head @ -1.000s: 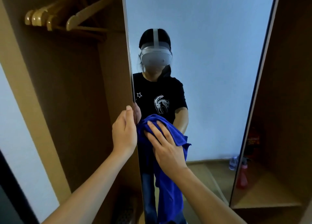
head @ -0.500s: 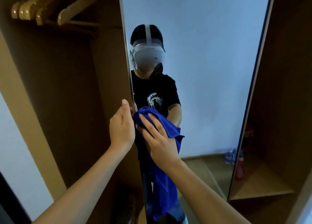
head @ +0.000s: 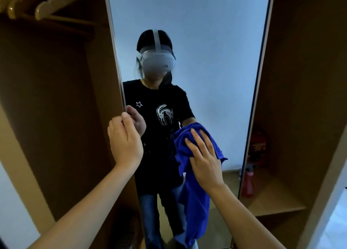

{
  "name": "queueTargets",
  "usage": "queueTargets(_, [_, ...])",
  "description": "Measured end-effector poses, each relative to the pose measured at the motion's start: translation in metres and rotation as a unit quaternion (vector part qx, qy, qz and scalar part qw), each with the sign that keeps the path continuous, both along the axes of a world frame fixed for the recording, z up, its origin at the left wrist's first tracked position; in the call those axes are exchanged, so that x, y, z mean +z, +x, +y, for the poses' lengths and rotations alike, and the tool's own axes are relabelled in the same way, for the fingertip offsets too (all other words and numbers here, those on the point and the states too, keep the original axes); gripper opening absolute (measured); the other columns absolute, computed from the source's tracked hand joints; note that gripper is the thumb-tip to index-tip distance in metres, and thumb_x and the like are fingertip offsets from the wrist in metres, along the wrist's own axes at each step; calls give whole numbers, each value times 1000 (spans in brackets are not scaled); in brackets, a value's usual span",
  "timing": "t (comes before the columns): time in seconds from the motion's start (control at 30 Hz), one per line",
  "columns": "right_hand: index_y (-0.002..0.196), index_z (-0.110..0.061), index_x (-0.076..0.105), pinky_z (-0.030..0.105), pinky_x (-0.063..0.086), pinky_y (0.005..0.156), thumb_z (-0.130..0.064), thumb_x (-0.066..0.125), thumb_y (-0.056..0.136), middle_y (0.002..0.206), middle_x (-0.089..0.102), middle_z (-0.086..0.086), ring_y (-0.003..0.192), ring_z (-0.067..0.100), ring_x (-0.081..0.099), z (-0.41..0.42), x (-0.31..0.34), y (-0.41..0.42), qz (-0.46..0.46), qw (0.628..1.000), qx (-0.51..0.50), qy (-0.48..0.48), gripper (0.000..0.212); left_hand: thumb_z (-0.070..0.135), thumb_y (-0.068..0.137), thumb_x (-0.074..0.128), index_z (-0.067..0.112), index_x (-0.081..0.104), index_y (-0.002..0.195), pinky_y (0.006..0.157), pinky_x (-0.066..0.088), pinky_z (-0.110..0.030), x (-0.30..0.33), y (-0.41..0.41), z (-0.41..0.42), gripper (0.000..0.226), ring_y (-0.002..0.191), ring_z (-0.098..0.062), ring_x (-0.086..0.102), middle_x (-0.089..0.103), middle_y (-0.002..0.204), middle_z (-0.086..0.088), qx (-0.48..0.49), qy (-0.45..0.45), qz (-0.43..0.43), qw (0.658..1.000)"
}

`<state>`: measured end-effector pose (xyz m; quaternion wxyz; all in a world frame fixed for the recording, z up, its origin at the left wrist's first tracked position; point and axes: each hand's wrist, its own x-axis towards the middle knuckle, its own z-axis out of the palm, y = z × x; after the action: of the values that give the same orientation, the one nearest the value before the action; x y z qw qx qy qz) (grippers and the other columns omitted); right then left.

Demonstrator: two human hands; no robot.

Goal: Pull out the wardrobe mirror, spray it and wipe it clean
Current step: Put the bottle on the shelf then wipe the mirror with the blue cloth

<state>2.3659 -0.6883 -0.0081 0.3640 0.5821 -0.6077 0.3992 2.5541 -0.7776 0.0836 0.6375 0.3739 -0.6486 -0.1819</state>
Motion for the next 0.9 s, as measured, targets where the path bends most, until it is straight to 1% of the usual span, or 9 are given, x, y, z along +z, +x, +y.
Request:
queueTargets(0.13, [136,-21,41,18,11,117,-16,42,91,151,31,-2,143,19,20,15,3,-34,-44,999,-7,-5,46,42,104,23,5,57,101,72,35,-8,0,-8,2,51,98,-14,50,55,99,-4,32,15,12,999])
queueTargets(0.27, [137,-24,41,25,22,115,-19,42,90,151,30,-4,146,10,12,28,5,-67,-69,998,-13,-3,47,43,104,23,8,56,96,71,33,-6,0,-10,4,48,96,-13,48,53,97,-3,53,14,22,998])
queueTargets(0.37, [136,-25,41,30,28,112,-20,40,90,151,30,-5,145,11,14,38,6,-88,-77,997,-20,5,46,40,105,23,11,54,91,74,30,-10,2,-14,9,45,95,-11,46,52,96,-4,67,10,28,997])
queueTargets(0.47, [136,-25,41,22,17,115,-21,40,91,151,29,-5,144,11,14,47,9,-101,-79,997,-9,21,45,37,105,23,12,52,90,74,26,-10,3,-19,14,41,94,-11,44,51,95,-4,98,9,35,995])
queueTargets(0.57, [137,-21,44,14,4,116,-20,41,94,151,30,-3,146,0,5,51,11,-105,-78,996,25,25,44,41,105,22,6,55,95,75,28,-15,2,-22,16,49,96,-11,44,53,98,-6,117,13,38,992])
queueTargets(0.67, [136,-11,50,7,2,113,-12,45,93,153,30,-1,143,-10,0,52,12,-102,-129,987,92,23,43,39,105,22,11,53,94,81,31,-24,5,-24,23,44,102,-17,47,51,99,-5,126,15,33,991])
queueTargets(0.73, [138,-13,48,10,5,115,-13,41,95,156,28,-6,145,-5,4,54,12,-102,-135,985,106,24,44,39,105,23,16,52,94,83,33,-29,9,-23,27,38,106,-21,48,49,101,-3,122,23,28,992])
queueTargets(0.83, [141,-22,41,17,10,118,-13,37,95,155,18,-26,147,3,12,63,18,-99,-149,974,167,22,47,38,104,30,7,56,111,85,35,-31,10,-20,31,40,113,-26,49,51,110,-6,108,55,12,993])
queueTargets(0.9, [141,-20,41,18,12,118,-8,38,93,156,20,-21,147,5,14,70,32,-89,-142,967,209,26,49,34,103,36,4,48,131,91,33,-26,10,-20,40,42,124,-28,43,46,131,-14,120,57,-3,991])
